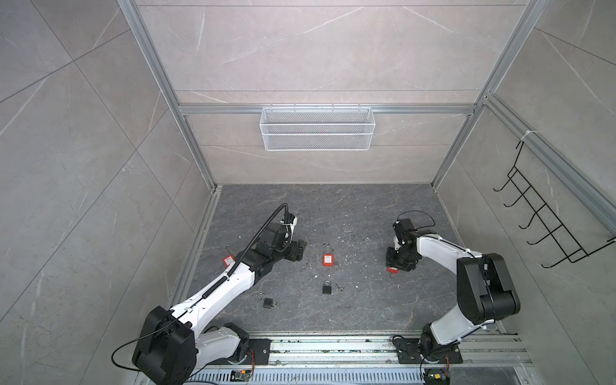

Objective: Lock with the key

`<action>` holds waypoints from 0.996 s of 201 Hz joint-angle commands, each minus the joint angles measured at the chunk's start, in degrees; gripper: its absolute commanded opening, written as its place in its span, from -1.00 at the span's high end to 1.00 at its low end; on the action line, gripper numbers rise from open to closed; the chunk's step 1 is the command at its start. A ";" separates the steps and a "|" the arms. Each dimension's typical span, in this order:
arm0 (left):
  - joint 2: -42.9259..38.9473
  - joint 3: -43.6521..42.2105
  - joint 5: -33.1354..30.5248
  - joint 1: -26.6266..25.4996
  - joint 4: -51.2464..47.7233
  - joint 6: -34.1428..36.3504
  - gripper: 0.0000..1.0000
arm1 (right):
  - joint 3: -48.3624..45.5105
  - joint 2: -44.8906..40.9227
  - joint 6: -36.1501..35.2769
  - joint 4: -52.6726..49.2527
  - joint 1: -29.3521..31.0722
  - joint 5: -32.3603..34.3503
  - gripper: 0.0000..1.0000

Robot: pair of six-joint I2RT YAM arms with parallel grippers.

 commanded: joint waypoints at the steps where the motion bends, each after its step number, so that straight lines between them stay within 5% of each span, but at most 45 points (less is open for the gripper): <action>1: -2.83 -0.97 1.14 -0.07 -0.62 -1.67 -0.56 | -1.12 -2.04 -1.54 -1.90 4.26 -0.39 0.19; 78: -7.96 -4.28 2.97 -0.06 -3.05 -4.18 -0.53 | -0.88 -1.53 -0.04 -4.72 17.29 5.15 0.11; 131: -8.22 -4.52 4.86 -0.08 -3.26 -5.55 -0.53 | -0.94 -4.97 7.94 -8.40 19.32 12.01 -0.22; 200: -8.41 -4.31 5.54 -0.15 -4.09 -5.66 -0.53 | -1.38 -3.16 11.67 -7.42 21.33 9.67 -0.14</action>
